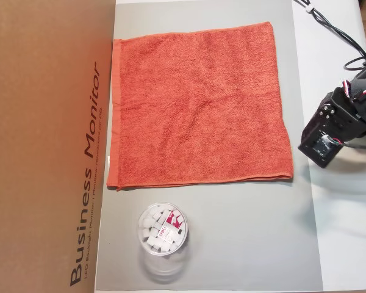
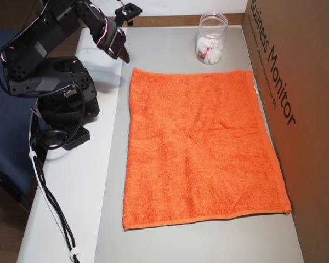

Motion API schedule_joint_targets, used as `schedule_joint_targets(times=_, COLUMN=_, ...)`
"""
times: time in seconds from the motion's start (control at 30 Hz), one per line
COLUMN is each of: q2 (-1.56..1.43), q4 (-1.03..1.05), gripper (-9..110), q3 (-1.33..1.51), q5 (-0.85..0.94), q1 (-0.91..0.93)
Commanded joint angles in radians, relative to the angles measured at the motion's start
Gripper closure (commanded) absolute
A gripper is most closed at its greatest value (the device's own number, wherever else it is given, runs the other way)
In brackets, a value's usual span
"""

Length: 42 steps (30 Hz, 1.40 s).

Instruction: Fold the blanket.

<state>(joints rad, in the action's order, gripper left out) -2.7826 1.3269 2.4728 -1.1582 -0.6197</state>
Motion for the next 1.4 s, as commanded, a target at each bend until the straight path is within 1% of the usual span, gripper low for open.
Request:
schedule_joint_targets(times=0.0, q2=0.003, q4=-0.009, gripper=100, q3=-0.035, q5=0.126, q1=-0.008)
schedule_joint_targets(times=0.1, q2=0.005, q4=-0.009, gripper=100, q3=-0.035, q5=0.186, q1=-0.009)
schedule_joint_targets(times=0.27, q2=0.006, q4=0.002, gripper=87, q3=-0.026, q5=0.210, q1=-0.011)
schedule_joint_targets(times=0.37, q2=0.006, q4=-0.011, gripper=83, q3=0.000, q5=0.207, q1=-0.011)
schedule_joint_targets(times=0.73, q2=0.044, q4=-0.020, gripper=84, q3=0.060, q5=0.219, q1=-0.104)
schedule_joint_targets(times=1.07, q2=0.305, q4=-0.295, gripper=84, q3=0.043, q5=0.221, q1=-0.120)
schedule_joint_targets(times=1.37, q2=0.353, q4=-0.321, gripper=84, q3=0.061, q5=0.221, q1=-0.176)
